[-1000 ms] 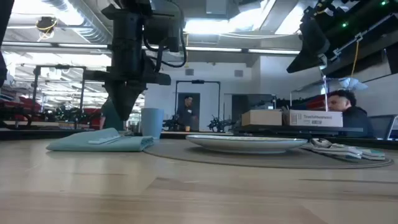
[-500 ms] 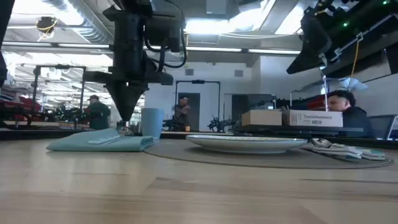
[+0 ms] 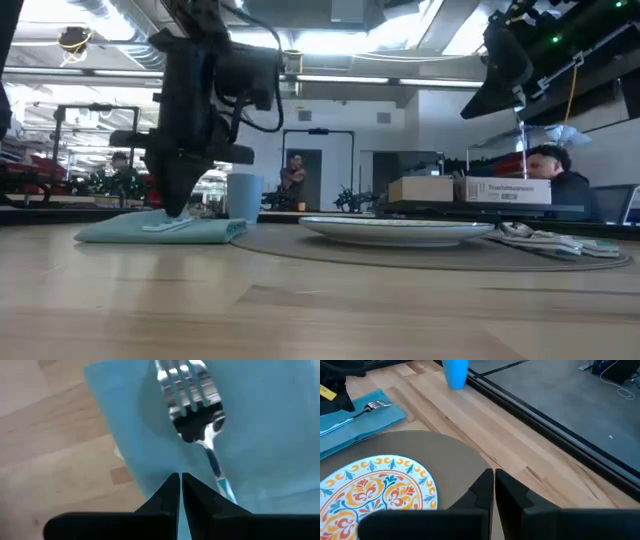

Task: Set table place
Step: Put the blue fork on the blue napkin

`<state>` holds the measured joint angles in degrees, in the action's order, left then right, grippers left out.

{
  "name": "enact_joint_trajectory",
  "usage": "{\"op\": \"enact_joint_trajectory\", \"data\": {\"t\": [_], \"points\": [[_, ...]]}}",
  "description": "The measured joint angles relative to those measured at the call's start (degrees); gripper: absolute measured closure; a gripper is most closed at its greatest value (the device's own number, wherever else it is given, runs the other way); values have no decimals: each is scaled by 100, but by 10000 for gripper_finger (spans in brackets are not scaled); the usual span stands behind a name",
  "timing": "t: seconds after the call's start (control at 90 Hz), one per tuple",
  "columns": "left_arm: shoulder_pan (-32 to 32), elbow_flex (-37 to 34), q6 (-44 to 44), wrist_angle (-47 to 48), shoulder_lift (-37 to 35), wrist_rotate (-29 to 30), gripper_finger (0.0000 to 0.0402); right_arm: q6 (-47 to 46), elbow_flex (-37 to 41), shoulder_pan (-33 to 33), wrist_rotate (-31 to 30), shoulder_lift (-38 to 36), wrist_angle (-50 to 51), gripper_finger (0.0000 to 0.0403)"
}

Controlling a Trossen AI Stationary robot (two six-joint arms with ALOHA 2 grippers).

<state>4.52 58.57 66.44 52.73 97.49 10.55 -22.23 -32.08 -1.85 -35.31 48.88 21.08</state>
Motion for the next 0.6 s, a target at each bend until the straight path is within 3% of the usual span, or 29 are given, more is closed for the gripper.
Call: {"op": "enact_joint_trajectory", "data": {"t": [0.267, 0.6], "points": [[-3, 0, -476, -892, 1, -9, 398, 1, 0, 0, 0, 0, -2, 400], [-14, 0, -362, -995, 0, -133, 398, 6, 0, 0, 0, 0, 4, 400]]}}
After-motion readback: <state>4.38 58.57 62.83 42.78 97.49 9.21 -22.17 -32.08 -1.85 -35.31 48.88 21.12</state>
